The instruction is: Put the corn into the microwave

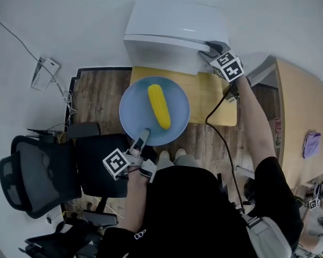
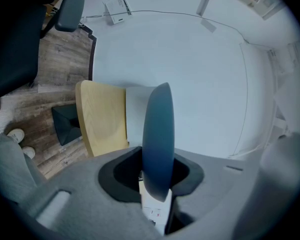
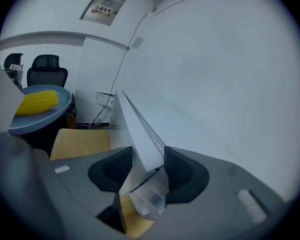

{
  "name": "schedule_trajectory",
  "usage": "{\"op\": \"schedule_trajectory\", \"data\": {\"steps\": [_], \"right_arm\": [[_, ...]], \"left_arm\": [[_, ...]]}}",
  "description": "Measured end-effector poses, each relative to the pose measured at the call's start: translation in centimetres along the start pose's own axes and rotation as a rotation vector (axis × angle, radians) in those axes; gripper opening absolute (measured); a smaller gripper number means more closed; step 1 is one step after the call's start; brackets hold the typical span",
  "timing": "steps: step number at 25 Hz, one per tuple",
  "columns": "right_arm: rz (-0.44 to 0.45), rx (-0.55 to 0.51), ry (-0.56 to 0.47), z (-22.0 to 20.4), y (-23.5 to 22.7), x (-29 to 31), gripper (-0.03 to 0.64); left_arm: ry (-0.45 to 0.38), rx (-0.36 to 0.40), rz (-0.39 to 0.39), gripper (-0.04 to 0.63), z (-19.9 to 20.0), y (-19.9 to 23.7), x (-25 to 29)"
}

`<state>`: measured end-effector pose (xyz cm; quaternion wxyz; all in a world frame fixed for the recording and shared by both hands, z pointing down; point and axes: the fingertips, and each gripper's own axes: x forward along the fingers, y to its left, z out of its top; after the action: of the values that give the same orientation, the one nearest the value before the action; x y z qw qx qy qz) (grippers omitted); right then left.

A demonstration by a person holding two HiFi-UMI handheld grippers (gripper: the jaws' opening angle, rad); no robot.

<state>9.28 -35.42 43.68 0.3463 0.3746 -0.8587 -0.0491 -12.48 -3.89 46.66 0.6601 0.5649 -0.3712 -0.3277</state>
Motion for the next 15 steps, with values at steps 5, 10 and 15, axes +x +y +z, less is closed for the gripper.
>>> {"op": "schedule_trajectory", "data": {"steps": [5, 10, 15], "right_arm": [[0.023, 0.007, -0.044, 0.0, 1.9, -1.6, 0.198], [0.038, 0.070, -0.131, 0.2, 4.8, -3.2, 0.187], [0.042, 0.123, -0.197, 0.4, 7.6, -4.5, 0.179]], "left_arm": [[0.008, 0.003, 0.008, 0.098, 0.0, 0.1, -0.3], [0.025, 0.000, 0.017, 0.098, -0.1, 0.3, -0.6], [0.032, -0.002, 0.030, 0.098, -0.6, 0.8, -1.4]]}}
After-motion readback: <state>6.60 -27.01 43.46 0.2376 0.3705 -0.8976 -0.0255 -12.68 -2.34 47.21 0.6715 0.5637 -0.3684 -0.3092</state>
